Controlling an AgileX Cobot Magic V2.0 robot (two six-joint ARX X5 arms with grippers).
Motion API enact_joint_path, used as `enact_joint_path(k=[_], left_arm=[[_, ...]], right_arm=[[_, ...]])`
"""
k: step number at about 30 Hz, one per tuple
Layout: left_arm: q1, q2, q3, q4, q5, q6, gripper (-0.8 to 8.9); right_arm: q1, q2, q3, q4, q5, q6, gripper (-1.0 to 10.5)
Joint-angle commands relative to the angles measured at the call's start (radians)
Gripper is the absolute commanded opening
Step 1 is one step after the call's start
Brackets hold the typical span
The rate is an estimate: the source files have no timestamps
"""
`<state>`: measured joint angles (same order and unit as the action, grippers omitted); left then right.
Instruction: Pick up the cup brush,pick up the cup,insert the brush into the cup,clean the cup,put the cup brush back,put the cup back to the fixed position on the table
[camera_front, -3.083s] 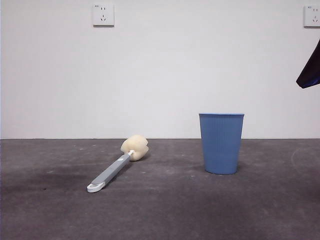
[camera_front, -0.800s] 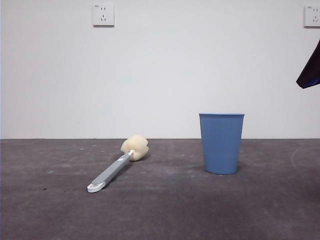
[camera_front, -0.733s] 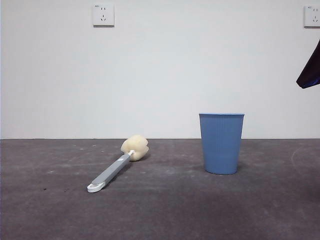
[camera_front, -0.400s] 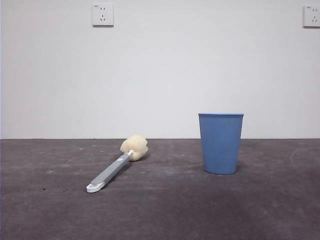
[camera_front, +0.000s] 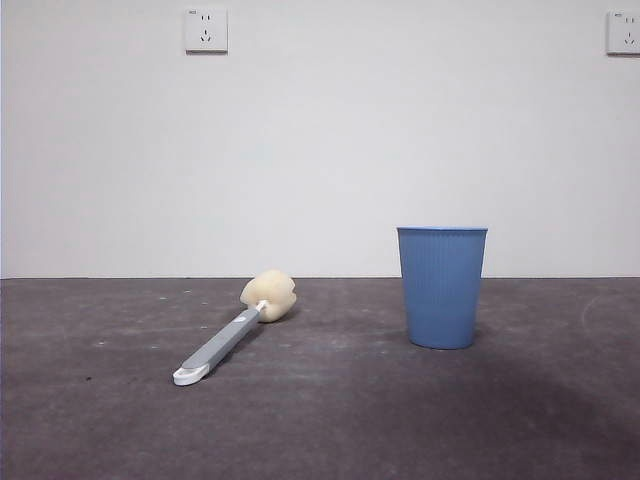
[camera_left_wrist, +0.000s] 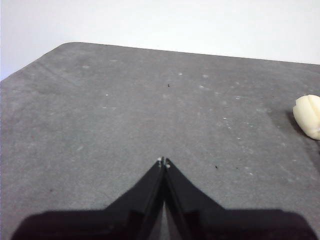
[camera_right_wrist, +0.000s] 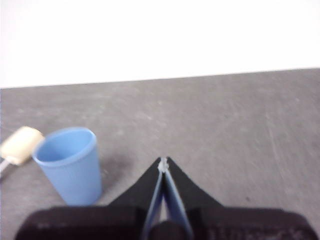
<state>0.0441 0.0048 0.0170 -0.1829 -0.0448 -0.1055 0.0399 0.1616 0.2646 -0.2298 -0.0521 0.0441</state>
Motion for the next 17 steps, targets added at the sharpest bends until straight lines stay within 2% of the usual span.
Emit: enact_joint_path(k=[1,8,17], left_arm=[[0.003,-0.003,-0.014,0.003,-0.003,-0.003,-0.03],[0.003,-0.003,-0.014,0.003,-0.003,-0.003,-0.03],[0.003,-0.003,-0.014,0.003,-0.003,-0.003,-0.03]], right_arm=[[-0.022,-0.057,-0.077,0.033,0.000,-0.008,0.0],[-0.040,-0.142,-0.167,0.024,0.001,0.001,0.0],[-0.040,-0.161,-0.229,0.003,0.000,0.045,0.0]])
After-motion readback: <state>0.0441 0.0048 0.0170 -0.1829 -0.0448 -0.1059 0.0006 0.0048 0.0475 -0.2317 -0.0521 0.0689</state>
